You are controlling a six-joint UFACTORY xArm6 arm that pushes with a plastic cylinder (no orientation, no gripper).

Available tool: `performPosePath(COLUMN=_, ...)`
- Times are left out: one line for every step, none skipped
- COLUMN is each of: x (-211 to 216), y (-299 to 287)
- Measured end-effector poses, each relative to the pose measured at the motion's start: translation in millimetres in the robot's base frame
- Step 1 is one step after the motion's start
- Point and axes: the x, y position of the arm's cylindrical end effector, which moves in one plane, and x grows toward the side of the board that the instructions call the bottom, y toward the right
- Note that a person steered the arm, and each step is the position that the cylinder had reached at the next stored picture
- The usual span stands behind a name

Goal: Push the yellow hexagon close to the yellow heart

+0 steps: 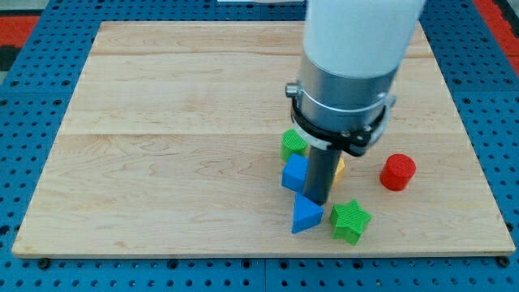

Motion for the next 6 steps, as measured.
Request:
performPosePath(x=-29, y=19)
performPosePath(x=-35, y=39)
performPosePath(x=-35, y=60)
performPosePath(x=-35, y=100)
performPosePath(x=-40, y=90)
performPosePath(x=-37, y=49)
